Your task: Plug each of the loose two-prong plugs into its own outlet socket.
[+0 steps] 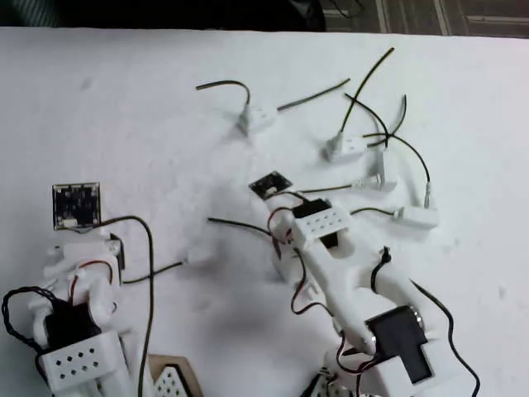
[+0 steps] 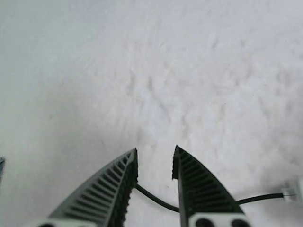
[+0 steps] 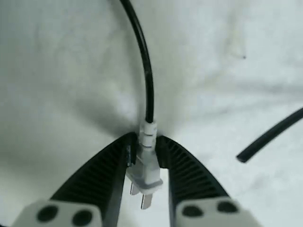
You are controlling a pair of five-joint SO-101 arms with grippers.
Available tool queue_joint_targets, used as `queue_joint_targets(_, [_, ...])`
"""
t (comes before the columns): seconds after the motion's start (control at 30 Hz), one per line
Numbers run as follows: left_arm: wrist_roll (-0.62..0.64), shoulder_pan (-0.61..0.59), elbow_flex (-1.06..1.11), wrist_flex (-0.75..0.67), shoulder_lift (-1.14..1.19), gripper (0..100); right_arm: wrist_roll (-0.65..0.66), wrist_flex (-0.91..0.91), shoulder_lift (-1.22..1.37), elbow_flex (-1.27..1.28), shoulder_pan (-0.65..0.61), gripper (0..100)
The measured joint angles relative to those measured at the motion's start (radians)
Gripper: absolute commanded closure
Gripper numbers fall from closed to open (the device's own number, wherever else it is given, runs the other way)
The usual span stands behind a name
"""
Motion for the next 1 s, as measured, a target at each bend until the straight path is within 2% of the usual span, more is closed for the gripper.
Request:
queue_joint_targets(0.13, [0.0, 0.0, 0.0, 0.0, 0.0, 86, 0.0, 0.092, -0.132, -0.005, -0.009, 98.1])
queue_joint_targets(0.3, [0.0, 0.002, 0.0, 0.0, 0.0, 86, 0.0, 0.189, -0.445, -0.009, -0.011, 98.1])
queue_joint_targets(0.53, [0.0, 0.101, 0.0, -0.005, 0.0, 86, -0.003, 0.204, -0.885, -0.009, -0.011, 98.1])
queue_joint_targets(0.8, [0.0, 0.318, -0.043, -0.06, 0.0, 86, -0.041, 0.204, -1.169, 0.063, -0.075, 98.1])
queue_joint_targets(1.0, [0.0, 0.52, -0.043, -0.135, 0.0, 86, -0.135, 0.204, -1.274, 0.087, -0.262, 98.1])
